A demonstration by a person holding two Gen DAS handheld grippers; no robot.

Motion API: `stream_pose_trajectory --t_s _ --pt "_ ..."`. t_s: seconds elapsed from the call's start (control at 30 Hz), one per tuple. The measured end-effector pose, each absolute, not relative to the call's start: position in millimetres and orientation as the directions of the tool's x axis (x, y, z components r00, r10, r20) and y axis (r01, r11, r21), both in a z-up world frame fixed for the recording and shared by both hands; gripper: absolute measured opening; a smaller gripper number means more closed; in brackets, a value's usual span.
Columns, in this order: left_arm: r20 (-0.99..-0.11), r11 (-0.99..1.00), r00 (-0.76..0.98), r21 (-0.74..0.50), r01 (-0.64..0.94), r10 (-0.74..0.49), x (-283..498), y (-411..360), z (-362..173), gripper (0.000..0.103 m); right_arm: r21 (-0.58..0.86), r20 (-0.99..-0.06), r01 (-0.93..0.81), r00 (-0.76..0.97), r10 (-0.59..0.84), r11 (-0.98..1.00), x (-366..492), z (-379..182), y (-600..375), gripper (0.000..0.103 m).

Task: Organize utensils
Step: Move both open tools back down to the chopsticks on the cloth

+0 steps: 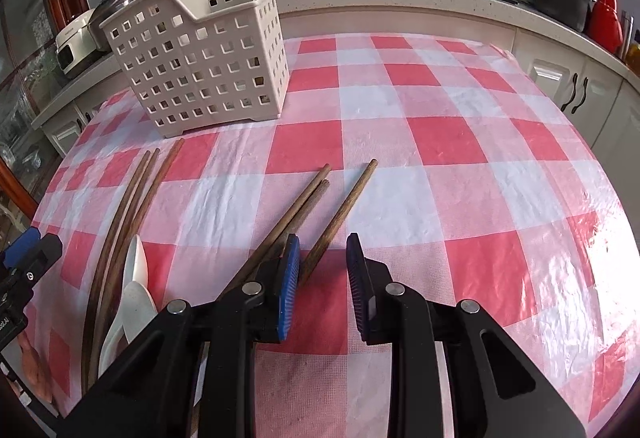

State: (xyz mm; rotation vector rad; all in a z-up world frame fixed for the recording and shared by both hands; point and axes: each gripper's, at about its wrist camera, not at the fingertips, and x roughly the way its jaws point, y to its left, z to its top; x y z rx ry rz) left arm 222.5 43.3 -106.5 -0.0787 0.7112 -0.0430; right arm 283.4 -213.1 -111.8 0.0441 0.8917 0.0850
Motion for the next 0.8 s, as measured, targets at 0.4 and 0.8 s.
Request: stream_pose_trajectory --t_s 0.4,0.8 --pt "-0.677 0.997 0.732 -0.078 0.027 -0.073 230 35 -113 0.093 0.081 -0.771 -0.109 0.623 0.132 0.991 281 -112 -223 0.012" --pt "-0.697 0.997 0.713 -0.075 0.026 -0.071 241 28 -117 0.093 0.081 -0.795 -0.187 0.580 0.177 0.979 285 -110 -218 0.014"
